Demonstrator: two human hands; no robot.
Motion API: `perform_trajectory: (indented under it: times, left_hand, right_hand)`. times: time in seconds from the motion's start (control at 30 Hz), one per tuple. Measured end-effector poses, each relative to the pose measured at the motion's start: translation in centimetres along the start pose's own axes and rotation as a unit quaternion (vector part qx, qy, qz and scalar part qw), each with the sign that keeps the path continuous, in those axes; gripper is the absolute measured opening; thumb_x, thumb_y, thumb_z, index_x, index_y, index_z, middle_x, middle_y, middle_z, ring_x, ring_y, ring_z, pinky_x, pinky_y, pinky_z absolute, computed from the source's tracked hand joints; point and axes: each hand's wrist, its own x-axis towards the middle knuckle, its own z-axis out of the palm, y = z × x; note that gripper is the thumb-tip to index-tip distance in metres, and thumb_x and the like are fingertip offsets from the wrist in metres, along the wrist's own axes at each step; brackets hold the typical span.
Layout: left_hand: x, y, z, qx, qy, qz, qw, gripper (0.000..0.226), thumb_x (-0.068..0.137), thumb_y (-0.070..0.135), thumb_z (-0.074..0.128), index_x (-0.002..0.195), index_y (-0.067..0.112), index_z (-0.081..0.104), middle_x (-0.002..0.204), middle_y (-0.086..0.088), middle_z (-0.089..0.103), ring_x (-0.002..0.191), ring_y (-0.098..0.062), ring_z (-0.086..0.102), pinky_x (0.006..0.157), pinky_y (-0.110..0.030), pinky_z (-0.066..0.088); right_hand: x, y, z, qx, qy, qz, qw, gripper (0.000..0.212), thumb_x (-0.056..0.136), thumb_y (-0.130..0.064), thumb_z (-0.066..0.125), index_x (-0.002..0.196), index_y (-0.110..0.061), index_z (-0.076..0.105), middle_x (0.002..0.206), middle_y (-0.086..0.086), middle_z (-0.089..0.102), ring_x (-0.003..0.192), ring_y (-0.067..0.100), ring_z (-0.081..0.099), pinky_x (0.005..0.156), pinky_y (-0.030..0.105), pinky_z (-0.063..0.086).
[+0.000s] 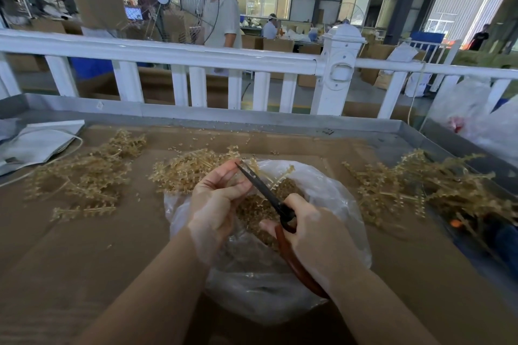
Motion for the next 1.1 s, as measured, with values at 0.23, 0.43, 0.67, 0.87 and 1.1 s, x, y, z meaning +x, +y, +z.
perform_trajectory:
  times: [0.23, 0.43, 0.67, 0.87, 1.1]
  left_hand:
    - [0.15, -0.33, -0.21, 0.007, 0.001, 0.014, 1.000, 0.044, 0.071, -0.030, 0.050, 0.095, 0.002, 0.065, 0.077, -0.007, 0.071, 0.070, -0.018, 0.069, 0.068, -0.029, 0.060]
    - [0.20, -0.35, -0.07, -0.019, -0.005, 0.009, 1.000, 0.044, 0.064, -0.025, 0.055, 0.097, 0.003, 0.065, 0.080, -0.008, 0.070, 0.071, -0.018, 0.071, 0.067, -0.029, 0.060]
    - [0.31, 0.14, -0.01, -0.058, 0.033, -0.057, 0.996, 0.027, 0.080, -0.014, 0.054, 0.099, 0.001, 0.065, 0.093, -0.014, 0.067, 0.086, -0.026, 0.068, 0.064, -0.024, 0.059]
    - [0.32, 0.10, 0.23, -0.093, 0.058, -0.080, 0.991, 0.026, 0.081, -0.014, 0.052, 0.094, 0.005, 0.065, 0.094, -0.012, 0.065, 0.084, -0.021, 0.065, 0.059, -0.021, 0.058]
    - [0.49, -0.07, 0.34, -0.117, 0.078, -0.091, 0.986, 0.023, 0.082, -0.013, 0.054, 0.088, 0.007, 0.061, 0.080, -0.009, 0.068, 0.064, -0.016, 0.070, 0.052, -0.021, 0.056]
  right_hand:
    - [-0.06, 0.47, 0.22, -0.010, -0.010, 0.003, 1.000, 0.032, 0.085, -0.062, 0.053, 0.088, -0.031, 0.048, 0.072, -0.014, 0.055, 0.065, 0.001, 0.054, 0.055, 0.012, 0.042]
    - [-0.24, 0.62, 0.28, -0.006, -0.002, 0.004, 1.000, 0.034, 0.085, -0.061, 0.054, 0.092, -0.028, 0.053, 0.077, -0.011, 0.062, 0.068, 0.004, 0.059, 0.058, 0.013, 0.045]
    - [-0.67, 0.57, 0.25, -0.023, 0.010, -0.003, 1.000, 0.033, 0.086, -0.061, 0.051, 0.091, -0.029, 0.051, 0.075, -0.012, 0.061, 0.067, 0.004, 0.059, 0.057, 0.014, 0.045]
    - [-0.88, 0.62, 0.49, -0.050, 0.040, -0.019, 0.998, 0.032, 0.088, -0.059, 0.052, 0.096, -0.029, 0.052, 0.076, -0.013, 0.061, 0.069, 0.004, 0.058, 0.062, 0.018, 0.048]
    - [-0.97, 0.90, 0.58, -0.057, 0.058, -0.023, 0.996, 0.028, 0.087, -0.056, 0.057, 0.091, -0.029, 0.051, 0.070, -0.014, 0.056, 0.064, 0.004, 0.055, 0.058, 0.018, 0.044]
